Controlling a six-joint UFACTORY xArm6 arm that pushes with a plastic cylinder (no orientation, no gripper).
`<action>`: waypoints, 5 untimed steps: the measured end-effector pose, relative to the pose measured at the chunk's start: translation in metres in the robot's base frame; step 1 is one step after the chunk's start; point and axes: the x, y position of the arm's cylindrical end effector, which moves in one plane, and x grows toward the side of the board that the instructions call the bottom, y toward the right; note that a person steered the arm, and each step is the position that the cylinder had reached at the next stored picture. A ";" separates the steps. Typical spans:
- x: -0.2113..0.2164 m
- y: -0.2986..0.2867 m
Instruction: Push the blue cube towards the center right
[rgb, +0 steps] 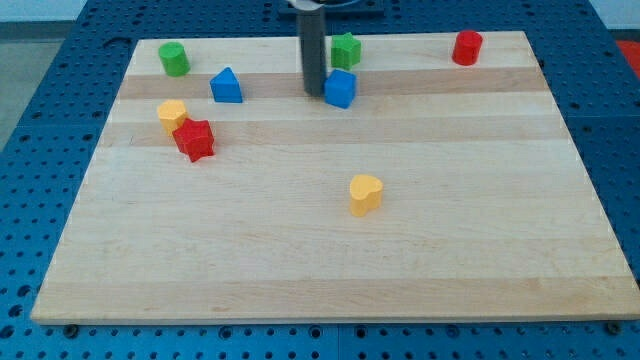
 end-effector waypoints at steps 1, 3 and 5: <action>0.001 0.085; 0.007 0.110; 0.009 0.055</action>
